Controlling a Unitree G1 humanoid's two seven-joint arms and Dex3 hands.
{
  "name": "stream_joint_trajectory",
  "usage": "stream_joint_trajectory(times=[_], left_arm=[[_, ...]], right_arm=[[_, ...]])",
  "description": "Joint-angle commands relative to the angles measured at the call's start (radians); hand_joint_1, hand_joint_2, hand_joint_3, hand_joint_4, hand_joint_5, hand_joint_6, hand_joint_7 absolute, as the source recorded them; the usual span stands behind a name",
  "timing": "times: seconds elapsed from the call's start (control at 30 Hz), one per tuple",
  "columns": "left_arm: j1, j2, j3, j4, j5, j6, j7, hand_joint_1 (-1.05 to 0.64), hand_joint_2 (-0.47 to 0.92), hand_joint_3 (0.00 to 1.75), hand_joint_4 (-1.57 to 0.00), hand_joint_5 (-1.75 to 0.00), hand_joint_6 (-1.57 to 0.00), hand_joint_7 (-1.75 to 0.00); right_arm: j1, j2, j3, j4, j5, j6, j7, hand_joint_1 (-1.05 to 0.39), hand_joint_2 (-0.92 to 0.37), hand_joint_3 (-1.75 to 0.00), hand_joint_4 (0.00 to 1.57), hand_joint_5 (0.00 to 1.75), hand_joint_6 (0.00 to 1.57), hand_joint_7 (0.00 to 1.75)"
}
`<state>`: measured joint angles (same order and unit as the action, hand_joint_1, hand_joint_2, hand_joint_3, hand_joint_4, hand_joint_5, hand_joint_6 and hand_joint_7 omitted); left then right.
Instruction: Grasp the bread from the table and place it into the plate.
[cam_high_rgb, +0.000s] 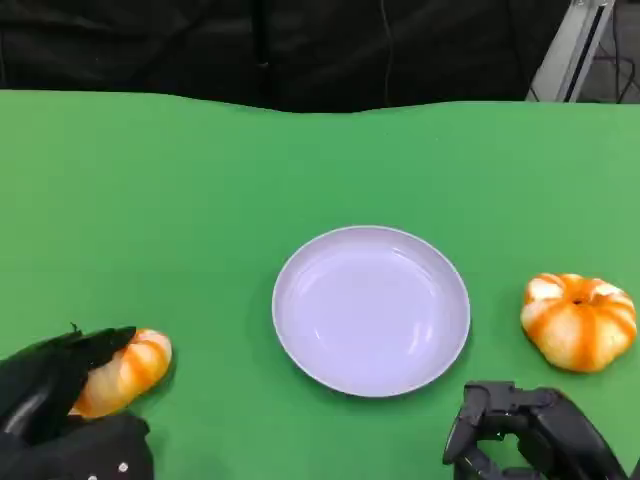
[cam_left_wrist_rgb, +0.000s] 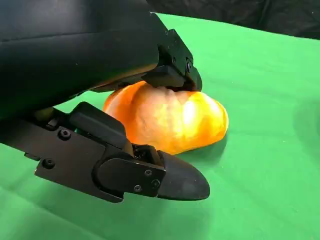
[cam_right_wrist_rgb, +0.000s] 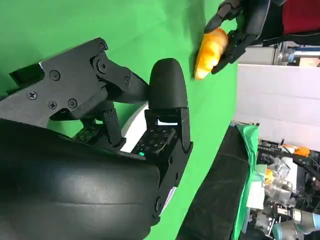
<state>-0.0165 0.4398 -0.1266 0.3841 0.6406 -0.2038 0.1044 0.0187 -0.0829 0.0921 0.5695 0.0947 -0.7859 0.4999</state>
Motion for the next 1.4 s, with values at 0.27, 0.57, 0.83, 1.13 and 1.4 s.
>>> stream_joint_trajectory(times=[0.27,0.57,0.83,1.13,1.4], left_arm=[[-0.050,0.048,-0.043,0.089,-0.004,0.062,-0.024,-0.96,0.92,0.27,-0.36,0.00,-0.47,0.00],[-0.067,0.060,-0.063,0.102,-0.013,0.104,-0.047,-0.55,0.83,0.09,-0.38,0.00,-0.44,0.00],[-0.063,0.062,-0.070,0.095,-0.021,0.124,-0.043,-0.35,0.85,0.02,-0.39,0.00,-0.44,0.00],[-0.060,0.054,-0.069,0.094,-0.026,0.132,-0.021,-0.41,0.83,0.01,-0.43,-0.01,-0.46,-0.01],[-0.061,0.041,-0.081,0.095,-0.002,0.162,0.043,-0.13,0.80,0.00,-0.65,-0.06,-0.64,-0.03]], right_arm=[[0.012,-0.006,0.000,-0.020,0.003,0.010,-0.014,-0.10,-0.63,-0.95,0.84,1.47,0.86,1.18],[0.020,-0.009,0.001,-0.035,-0.004,0.020,-0.020,-0.09,-0.62,-0.96,0.84,1.47,0.86,1.17],[0.018,-0.009,0.001,-0.032,-0.004,0.011,-0.021,-0.09,-0.61,-0.97,0.85,1.46,0.86,1.18],[0.019,-0.009,0.001,-0.033,0.001,0.011,-0.018,-0.09,-0.62,-0.94,0.84,1.46,0.86,1.17],[0.021,-0.009,0.001,-0.034,0.006,0.018,-0.013,-0.10,-0.64,-0.93,0.84,1.46,0.86,1.17]])
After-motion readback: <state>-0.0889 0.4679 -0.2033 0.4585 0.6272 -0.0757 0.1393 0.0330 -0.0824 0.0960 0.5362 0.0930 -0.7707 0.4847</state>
